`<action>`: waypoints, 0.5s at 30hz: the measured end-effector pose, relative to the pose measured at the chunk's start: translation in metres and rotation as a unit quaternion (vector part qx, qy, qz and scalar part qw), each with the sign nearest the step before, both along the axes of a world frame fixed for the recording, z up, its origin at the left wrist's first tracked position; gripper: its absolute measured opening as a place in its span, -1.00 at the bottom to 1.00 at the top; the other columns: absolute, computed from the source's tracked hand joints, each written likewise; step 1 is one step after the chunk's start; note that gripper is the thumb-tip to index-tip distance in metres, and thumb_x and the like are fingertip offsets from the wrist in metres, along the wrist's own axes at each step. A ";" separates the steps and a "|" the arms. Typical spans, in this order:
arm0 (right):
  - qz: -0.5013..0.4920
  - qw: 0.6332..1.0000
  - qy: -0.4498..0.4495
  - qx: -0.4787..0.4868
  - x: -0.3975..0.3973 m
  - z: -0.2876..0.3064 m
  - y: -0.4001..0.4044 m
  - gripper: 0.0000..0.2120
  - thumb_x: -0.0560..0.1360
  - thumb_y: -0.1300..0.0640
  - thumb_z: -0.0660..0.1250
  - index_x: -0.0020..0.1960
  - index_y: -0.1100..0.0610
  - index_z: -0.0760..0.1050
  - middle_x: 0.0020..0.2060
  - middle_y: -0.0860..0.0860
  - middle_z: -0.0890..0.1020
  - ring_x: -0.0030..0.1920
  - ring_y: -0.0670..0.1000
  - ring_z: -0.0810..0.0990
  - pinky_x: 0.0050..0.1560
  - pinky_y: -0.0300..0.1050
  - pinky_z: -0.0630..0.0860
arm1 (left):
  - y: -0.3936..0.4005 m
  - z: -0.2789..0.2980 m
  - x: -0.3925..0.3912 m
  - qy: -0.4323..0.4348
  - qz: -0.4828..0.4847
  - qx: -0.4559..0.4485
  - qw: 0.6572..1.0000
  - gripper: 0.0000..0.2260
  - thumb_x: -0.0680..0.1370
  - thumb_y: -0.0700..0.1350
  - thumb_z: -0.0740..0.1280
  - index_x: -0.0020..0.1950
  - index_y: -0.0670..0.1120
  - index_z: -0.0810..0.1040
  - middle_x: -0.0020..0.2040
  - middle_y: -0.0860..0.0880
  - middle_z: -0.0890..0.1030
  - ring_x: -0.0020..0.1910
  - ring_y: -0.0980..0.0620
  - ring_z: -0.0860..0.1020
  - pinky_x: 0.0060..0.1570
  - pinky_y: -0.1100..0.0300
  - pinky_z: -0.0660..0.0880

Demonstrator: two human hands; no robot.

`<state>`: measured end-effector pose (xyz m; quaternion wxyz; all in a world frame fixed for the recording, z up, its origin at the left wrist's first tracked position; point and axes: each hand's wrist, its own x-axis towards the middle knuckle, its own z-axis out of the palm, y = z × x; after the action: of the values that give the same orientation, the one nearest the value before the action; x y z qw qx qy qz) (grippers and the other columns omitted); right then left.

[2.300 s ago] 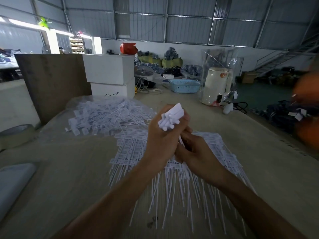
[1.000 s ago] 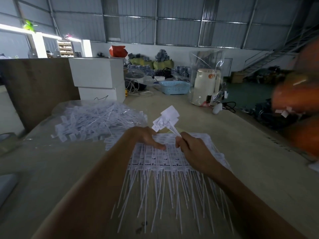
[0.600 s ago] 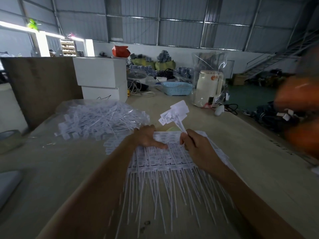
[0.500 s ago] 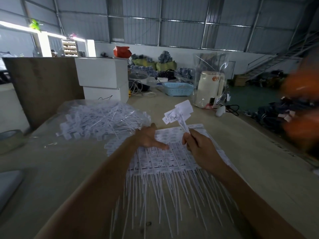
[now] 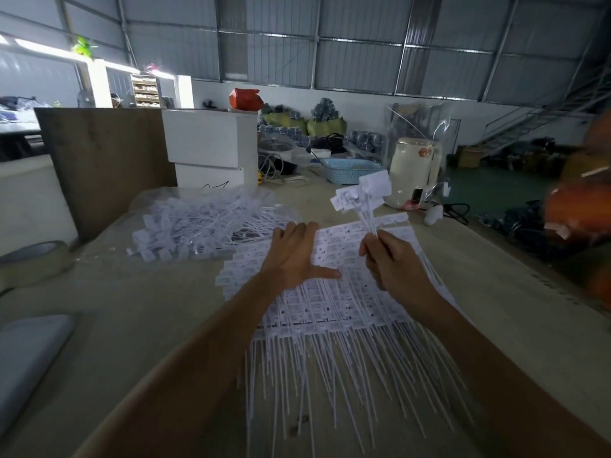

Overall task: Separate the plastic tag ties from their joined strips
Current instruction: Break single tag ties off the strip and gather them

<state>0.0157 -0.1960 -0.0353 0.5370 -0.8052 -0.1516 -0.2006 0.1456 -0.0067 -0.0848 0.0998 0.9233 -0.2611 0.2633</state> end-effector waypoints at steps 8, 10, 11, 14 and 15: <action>0.041 0.997 0.070 0.000 0.014 0.012 0.023 -0.69 0.71 0.09 0.13 -0.16 0.17 0.45 -0.54 -0.12 0.30 -0.55 -0.11 0.18 -0.52 -0.25 0.16 | 0.007 0.009 -0.006 0.175 0.002 -0.023 0.984 -0.06 0.25 0.62 0.17 0.49 0.10 0.23 0.46 -0.03 0.35 0.42 -0.13 0.31 0.30 -0.18 0.27; 0.051 0.996 0.069 -0.002 0.017 0.011 0.030 -0.69 0.70 0.10 0.13 -0.16 0.18 0.45 -0.55 -0.12 0.29 -0.55 -0.11 0.17 -0.53 -0.25 0.14 | 0.015 0.011 -0.010 0.182 -0.015 -0.070 0.981 -0.16 0.38 0.53 0.18 0.53 0.09 0.21 0.52 0.01 0.28 0.47 -0.09 0.29 0.37 -0.18 0.29; 0.057 0.996 0.068 0.001 0.019 0.010 0.033 -0.69 0.71 0.10 0.12 -0.16 0.17 0.45 -0.55 -0.12 0.28 -0.55 -0.12 0.16 -0.53 -0.26 0.14 | 0.020 0.012 -0.012 0.164 -0.021 -0.097 0.982 -0.25 0.45 0.46 0.18 0.53 0.09 0.25 0.52 0.02 0.29 0.47 -0.06 0.31 0.36 -0.16 0.33; 0.076 0.994 0.072 0.015 0.023 0.004 0.038 -0.70 0.71 0.09 0.11 -0.13 0.19 0.43 -0.53 -0.11 0.27 -0.54 -0.12 0.16 -0.52 -0.26 0.12 | 0.038 0.018 -0.018 0.100 -0.062 -0.101 0.988 -0.56 0.64 0.20 0.15 0.50 0.12 0.35 0.55 0.10 0.28 0.47 0.03 0.34 0.36 -0.07 0.38; 0.080 0.994 0.074 0.020 0.025 0.002 0.040 -0.69 0.71 0.08 0.11 -0.12 0.21 0.43 -0.52 -0.10 0.27 -0.54 -0.11 0.15 -0.52 -0.25 0.12 | 0.046 0.019 -0.021 0.064 -0.077 -0.094 0.990 -0.62 0.67 0.11 0.15 0.48 0.12 0.39 0.54 0.12 0.30 0.44 0.03 0.38 0.33 -0.05 0.43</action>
<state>0.0411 -0.1560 -0.0336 0.5772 -0.7921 -0.1715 -0.0996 0.1245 0.0397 -0.0654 0.2231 0.9018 -0.2987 0.2183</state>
